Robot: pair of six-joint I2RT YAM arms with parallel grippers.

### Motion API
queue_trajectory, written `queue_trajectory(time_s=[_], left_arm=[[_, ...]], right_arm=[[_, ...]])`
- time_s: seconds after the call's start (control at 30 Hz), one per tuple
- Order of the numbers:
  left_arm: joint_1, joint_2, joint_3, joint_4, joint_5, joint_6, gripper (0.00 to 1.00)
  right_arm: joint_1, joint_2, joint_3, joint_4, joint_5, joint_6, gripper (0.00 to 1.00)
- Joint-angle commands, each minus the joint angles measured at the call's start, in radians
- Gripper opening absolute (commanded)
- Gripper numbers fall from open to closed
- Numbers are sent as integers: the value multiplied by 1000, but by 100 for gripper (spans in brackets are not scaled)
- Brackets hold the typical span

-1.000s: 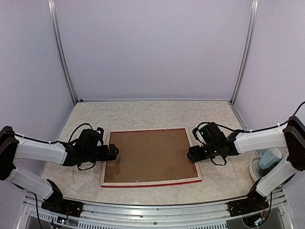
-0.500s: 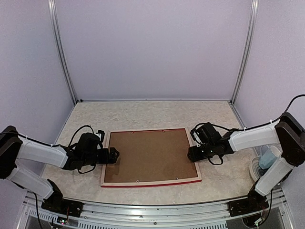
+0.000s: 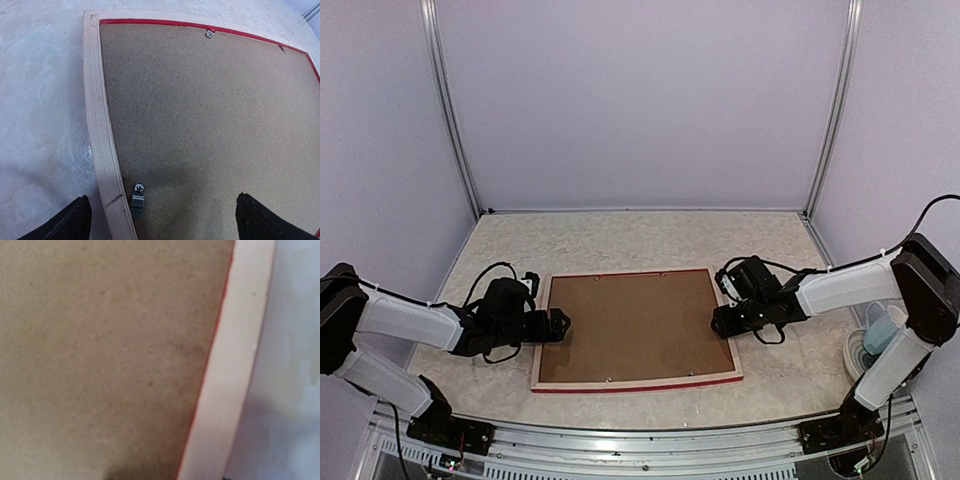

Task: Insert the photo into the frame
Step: Press the fastener onto the backboard.

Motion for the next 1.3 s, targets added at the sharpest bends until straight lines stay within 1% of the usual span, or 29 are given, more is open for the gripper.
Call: queue_trajectory(time_s=[0.0,0.2,0.5,0.7,0.8,0.93,1.03,1.27], left_arm=[[10,7,-8,28,13,13,99],[14,5,-11,29,12,10,99],[15,15,-7,23,6,5,99],[16,16,-6,21,5,4,99],[16,16,-6,20,4,2,99],[16,15,-7,21,7,2,99],[16,16,-6,20,7,4,99],[15,10,-8,22,9,5,99]], right_arm=[[-8,64,-9,-76,-8,-43,45],[-8,63,6,-126,-5,-74,45],[-8,-7,32,-220,-12,-118,46],[-8,1,31,-234,-7,-131,45],[-7,20,28,-222,-13,-135,40],[-7,45,26,-203,-20,-138,38],[-8,53,20,-186,-21,-138,31],[-7,63,11,-169,-23,-129,22]])
